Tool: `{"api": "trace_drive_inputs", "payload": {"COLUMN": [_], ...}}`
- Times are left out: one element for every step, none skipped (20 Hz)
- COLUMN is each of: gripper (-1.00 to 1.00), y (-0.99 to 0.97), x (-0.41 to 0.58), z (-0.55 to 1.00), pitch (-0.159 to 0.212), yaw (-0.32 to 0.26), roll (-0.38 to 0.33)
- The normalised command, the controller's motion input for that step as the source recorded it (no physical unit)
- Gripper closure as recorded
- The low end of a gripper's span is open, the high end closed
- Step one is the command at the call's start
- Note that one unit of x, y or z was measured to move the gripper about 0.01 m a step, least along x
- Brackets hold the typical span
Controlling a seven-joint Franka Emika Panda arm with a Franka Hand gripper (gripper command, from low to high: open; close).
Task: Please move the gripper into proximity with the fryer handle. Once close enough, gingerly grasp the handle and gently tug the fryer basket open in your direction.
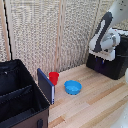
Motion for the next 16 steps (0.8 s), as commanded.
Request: {"api": "trace_drive_inputs", "payload": {"gripper": [1.0, 1.0, 1.0, 1.0, 1.0, 1.0, 1.0, 1.0, 1.0, 1.0, 1.0, 1.0, 1.0, 1.0, 1.0, 1.0], "y": [0.8, 0.77, 0.85, 0.88, 0.89, 0.88, 0.87, 0.83, 0.79, 0.78, 0.73, 0.66, 0.83, 0.97, 1.0, 1.0], "x": [-0.266, -0.254, -0.171, -0.129, -0.111, -0.106, -0.106, 0.0, 0.0, 0.0, -0.006, -0.049, -0.16, -0.246, -0.211, -0.249], "z": [0.89, 0.92, 0.74, 0.63, 0.61, 0.6, 0.61, 0.76, 0.93, 1.0, 1.0, 1.0, 0.54, 0.07, 0.0, -0.37], "pitch": [-0.026, -0.032, -0.059, -0.079, -0.081, -0.072, -0.063, -0.003, 0.0, -0.004, 0.0, 0.0, 0.0, -0.056, -0.091, -0.118], "yaw": [0.0, 0.0, 0.0, 0.0, 0.0, 0.0, 0.0, 0.0, 0.0, 0.0, 0.0, 0.0, 0.0, 0.0, 0.0, 0.0], "roll": [0.034, 0.056, 0.041, 0.024, 0.023, 0.043, 0.048, 0.059, 0.041, 0.011, 0.0, 0.005, 0.074, 0.0, 0.012, 0.03]}}
